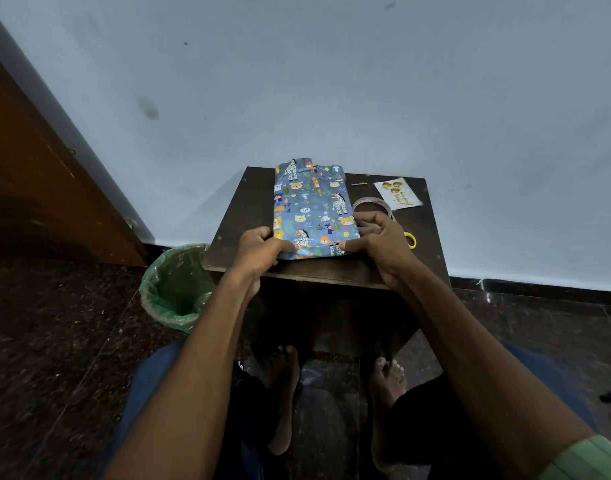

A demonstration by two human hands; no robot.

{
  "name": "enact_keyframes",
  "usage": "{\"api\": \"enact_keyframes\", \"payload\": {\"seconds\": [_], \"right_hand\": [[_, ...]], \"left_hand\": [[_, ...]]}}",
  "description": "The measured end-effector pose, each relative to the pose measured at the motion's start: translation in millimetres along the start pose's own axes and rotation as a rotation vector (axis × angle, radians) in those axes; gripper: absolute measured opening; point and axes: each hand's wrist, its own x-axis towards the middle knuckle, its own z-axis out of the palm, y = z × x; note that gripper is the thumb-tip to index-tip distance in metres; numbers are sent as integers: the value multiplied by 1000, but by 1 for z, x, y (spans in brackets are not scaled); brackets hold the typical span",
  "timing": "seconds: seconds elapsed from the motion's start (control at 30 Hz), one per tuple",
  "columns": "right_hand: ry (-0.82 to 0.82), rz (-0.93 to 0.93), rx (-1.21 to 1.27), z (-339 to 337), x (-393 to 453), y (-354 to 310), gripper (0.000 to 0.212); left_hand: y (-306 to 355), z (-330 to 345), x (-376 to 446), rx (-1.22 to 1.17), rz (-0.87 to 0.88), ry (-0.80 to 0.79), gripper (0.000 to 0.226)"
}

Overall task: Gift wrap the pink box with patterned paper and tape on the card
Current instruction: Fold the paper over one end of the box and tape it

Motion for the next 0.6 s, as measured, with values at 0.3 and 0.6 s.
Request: {"api": "enact_keyframes", "payload": {"seconds": [0.3,0.6], "right_hand": [[41,-278,-322,8,-2,3,102],[59,-443,-694,12,-11,17,84]], "left_hand": [[-6,1,-2,220,284,138,81],[-5,8,-13,568,397,156,81]]}}
